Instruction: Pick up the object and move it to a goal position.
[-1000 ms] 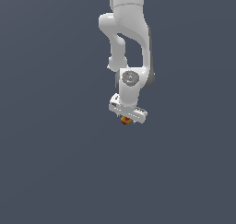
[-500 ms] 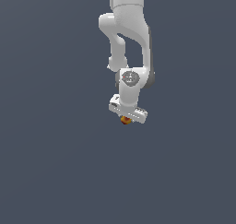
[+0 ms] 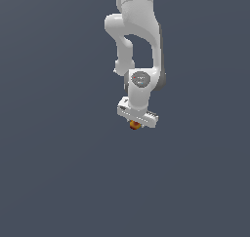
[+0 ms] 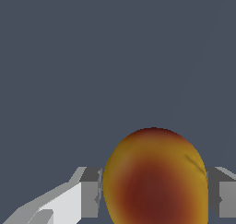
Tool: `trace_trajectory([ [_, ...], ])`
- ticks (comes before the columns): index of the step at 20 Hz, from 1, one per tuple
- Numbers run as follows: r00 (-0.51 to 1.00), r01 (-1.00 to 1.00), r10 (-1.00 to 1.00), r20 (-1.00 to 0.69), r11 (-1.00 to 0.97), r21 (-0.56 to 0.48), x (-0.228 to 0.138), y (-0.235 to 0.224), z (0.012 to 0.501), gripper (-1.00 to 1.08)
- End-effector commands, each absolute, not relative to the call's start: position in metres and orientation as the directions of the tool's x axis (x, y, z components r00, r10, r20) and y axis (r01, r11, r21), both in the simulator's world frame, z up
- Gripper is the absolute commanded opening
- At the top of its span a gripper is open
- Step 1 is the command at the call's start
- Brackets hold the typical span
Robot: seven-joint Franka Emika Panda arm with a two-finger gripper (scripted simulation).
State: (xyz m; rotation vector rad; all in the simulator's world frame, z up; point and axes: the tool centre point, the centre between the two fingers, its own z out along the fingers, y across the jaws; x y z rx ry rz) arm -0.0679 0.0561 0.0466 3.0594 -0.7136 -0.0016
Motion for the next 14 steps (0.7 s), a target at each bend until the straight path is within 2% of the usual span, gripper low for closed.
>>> trace_trajectory([
  [1,0.897,-0.442,-0.442,0.001,-0.897,-0.001,-0.071,0.063,0.056,-1.0],
  [14,0.897,-0.442,-0.442,0.001,-0.897,0.001,-0.107,0.127,0.152,-1.0],
])
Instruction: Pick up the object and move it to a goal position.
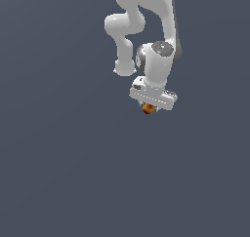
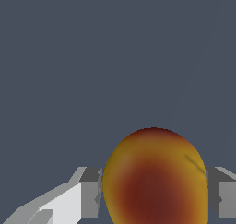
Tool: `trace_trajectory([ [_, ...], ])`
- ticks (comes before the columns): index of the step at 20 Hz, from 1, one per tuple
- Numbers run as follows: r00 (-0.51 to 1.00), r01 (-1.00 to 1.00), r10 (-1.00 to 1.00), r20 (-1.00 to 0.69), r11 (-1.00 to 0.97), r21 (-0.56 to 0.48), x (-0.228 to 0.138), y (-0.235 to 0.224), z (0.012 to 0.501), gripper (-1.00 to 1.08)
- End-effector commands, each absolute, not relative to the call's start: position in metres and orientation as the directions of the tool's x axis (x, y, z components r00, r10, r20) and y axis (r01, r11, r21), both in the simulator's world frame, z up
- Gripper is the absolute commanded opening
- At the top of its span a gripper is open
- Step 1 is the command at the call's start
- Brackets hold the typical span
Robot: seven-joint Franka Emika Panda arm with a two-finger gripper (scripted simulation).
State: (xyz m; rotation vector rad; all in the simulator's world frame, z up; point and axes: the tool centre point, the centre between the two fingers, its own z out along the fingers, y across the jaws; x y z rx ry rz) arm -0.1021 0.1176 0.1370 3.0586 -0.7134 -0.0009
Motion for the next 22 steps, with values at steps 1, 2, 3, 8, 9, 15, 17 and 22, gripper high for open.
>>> trace_trajectory([
  [1,0.897,-0.443,-0.443,0.002,-0.897,0.001,-0.111,0.133,0.161,-1.0],
  [2,0.897,-0.443,-0.443,0.002,-0.897,0.001,-0.114,0.139,0.17,-1.0],
  [3,0.897,-0.443,-0.443,0.002,-0.897,0.001,-0.117,0.145,0.179,-1.0],
  [8,0.897,-0.443,-0.443,0.002,-0.897,0.002,-0.131,0.172,0.218,-1.0],
  [9,0.897,-0.443,-0.443,0.002,-0.897,0.002,-0.133,0.176,0.224,-1.0],
  [15,0.897,-0.443,-0.443,0.001,-0.897,0.001,-0.143,0.199,0.256,-1.0],
  [17,0.897,-0.443,-0.443,0.001,-0.897,0.001,-0.144,0.203,0.262,-1.0],
  [22,0.897,-0.443,-0.443,0.0,-0.897,0.0,-0.146,0.208,0.269,-1.0],
])
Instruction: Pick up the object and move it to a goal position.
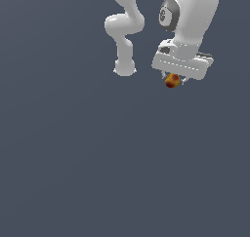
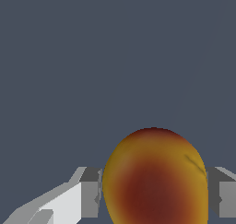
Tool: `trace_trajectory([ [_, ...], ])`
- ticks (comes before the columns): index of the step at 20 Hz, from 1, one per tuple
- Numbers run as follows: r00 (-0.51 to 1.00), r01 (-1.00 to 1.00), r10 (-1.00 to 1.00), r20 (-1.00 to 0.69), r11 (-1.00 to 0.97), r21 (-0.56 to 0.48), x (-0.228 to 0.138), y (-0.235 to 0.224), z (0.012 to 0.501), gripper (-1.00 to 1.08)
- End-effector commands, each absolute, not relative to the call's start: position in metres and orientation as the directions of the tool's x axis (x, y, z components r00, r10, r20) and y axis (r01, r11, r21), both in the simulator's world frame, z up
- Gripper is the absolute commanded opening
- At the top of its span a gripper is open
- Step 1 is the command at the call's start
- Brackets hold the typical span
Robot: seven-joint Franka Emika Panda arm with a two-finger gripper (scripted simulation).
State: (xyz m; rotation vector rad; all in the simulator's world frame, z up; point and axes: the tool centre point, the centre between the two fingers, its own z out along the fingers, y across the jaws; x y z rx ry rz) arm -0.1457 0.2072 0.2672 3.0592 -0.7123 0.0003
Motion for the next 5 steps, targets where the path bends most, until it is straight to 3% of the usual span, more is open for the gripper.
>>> trace_trajectory([
  [1,0.897,-0.443,-0.443,0.0,-0.897,0.0,-0.1456,0.2082,0.2688,-1.0],
  [5,0.897,-0.443,-0.443,0.0,-0.897,0.0,-0.1441,0.2064,0.2659,-1.0],
])
